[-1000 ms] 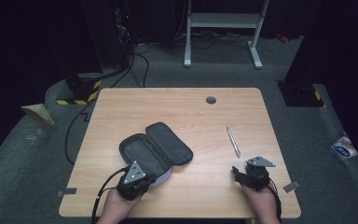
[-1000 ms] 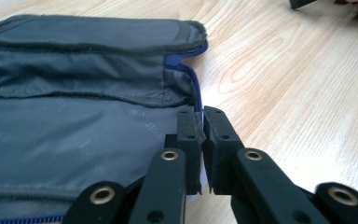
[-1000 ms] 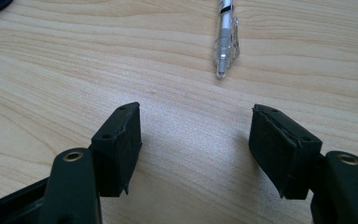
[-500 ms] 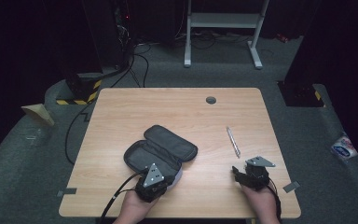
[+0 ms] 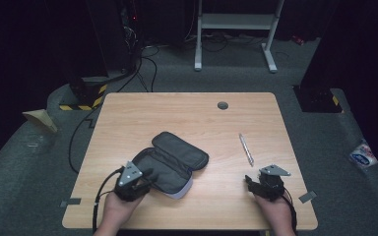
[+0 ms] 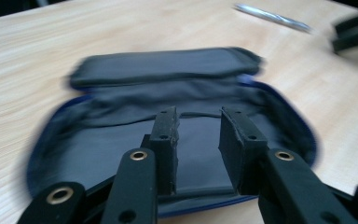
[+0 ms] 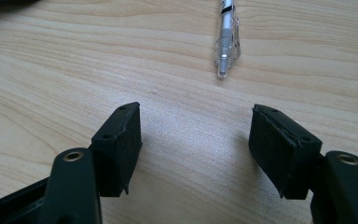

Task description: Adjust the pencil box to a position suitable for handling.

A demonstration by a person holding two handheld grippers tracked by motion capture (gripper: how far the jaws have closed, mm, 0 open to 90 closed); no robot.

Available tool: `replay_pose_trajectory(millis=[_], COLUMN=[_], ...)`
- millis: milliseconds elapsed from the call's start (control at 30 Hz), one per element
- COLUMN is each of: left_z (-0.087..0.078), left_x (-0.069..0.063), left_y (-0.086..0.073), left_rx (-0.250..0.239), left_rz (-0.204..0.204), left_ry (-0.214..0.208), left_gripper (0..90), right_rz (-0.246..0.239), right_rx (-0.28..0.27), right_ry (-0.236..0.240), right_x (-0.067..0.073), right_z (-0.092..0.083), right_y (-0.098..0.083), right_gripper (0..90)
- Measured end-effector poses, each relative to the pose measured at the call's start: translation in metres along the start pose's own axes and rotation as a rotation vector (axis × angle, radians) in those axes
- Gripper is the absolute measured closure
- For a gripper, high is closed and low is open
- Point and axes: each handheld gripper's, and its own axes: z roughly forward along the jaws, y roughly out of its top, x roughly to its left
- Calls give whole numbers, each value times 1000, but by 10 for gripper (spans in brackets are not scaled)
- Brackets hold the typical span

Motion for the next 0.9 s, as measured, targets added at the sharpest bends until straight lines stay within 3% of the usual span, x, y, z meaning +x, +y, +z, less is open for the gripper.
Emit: replay_pose_trajectory(millis=[100,167,200,233,333,467,600,800,900], left_z=[-7,-10,-10,-11,-7,0,5,6,7], left_x=[19,32,32,40,49,55,58,55,53], left_y=[-6,-12,-12,-17,-24,-32,-36,-37,-37], left_rx=[-4,-23,-23,-33,-20,4,24,31,32], left_rz=[-36,-81,-81,-116,-144,-173,-196,-185,-176], left_ry=[61,100,100,118,144,153,123,112,105], left_gripper=[645,622,611,604,581,593,638,701,714], right_rz=[0,0,0,0,0,0,0,-9,-45], right_rx=[0,0,0,0,0,0,0,-2,-14], right_ry=[0,0,0,0,0,0,0,2,-16], right_x=[0,0,0,0,0,0,0,1,3], right_z=[0,0,0,0,0,0,0,-1,-2], right_y=[0,0,0,0,0,0,0,0,-1], right_gripper=[338,338,338,339,339,338,339,362,384])
